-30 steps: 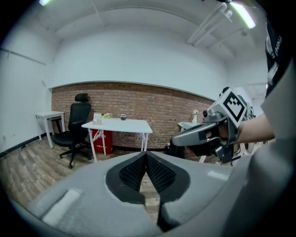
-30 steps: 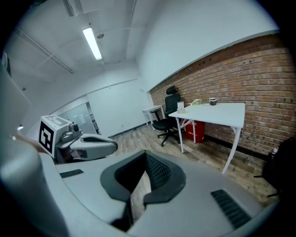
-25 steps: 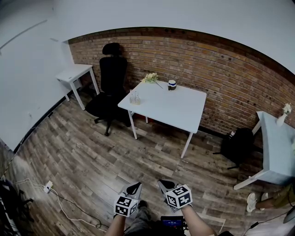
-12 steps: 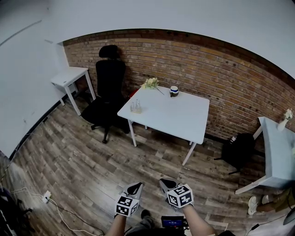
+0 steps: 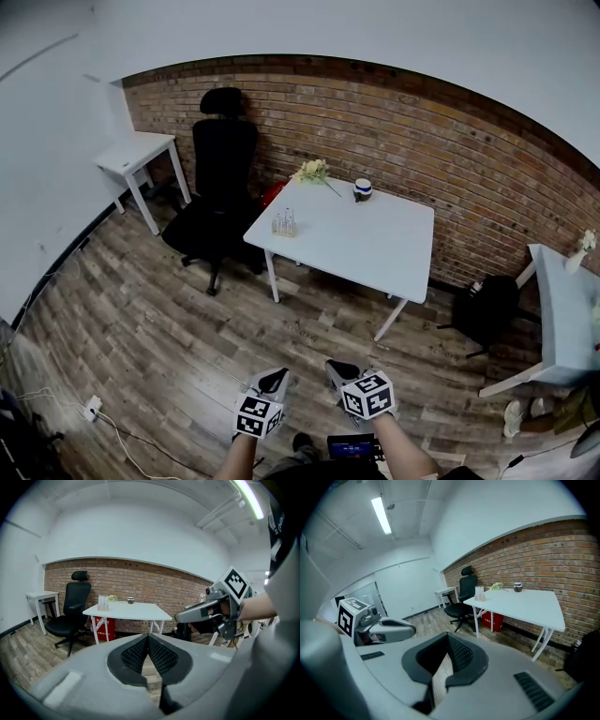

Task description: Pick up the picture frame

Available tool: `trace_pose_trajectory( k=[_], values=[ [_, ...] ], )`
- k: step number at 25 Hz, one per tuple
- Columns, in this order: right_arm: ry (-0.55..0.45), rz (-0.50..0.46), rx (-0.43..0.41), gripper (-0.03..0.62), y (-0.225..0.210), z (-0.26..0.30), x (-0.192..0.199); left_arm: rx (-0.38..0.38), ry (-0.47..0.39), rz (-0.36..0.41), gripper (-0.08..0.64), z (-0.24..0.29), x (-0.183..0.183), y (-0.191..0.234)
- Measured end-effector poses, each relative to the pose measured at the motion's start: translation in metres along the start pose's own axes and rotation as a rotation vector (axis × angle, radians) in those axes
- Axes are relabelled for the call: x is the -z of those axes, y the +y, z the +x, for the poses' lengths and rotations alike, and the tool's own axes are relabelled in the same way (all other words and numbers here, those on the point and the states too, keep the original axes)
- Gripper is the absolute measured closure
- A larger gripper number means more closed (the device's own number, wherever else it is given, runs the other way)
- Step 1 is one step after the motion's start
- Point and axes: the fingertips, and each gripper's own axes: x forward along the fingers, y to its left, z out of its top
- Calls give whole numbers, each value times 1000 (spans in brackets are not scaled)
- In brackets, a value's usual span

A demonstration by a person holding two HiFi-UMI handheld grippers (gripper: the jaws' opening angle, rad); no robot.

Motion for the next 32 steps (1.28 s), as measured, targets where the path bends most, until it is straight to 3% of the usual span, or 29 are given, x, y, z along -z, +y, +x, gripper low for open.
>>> trace_pose_trajectory(
  k=[11,18,32],
  values=[
    [9,18,26,583,-21,37,-9,12,22,-23,548,28,4,29],
    [3,35,8,583,-46,78,-36,-11,34,-24,548,58,-8,62],
    [16,27,-40,583,-120,150,-100,-46,41,-14,548,147,-61,125]
  ],
)
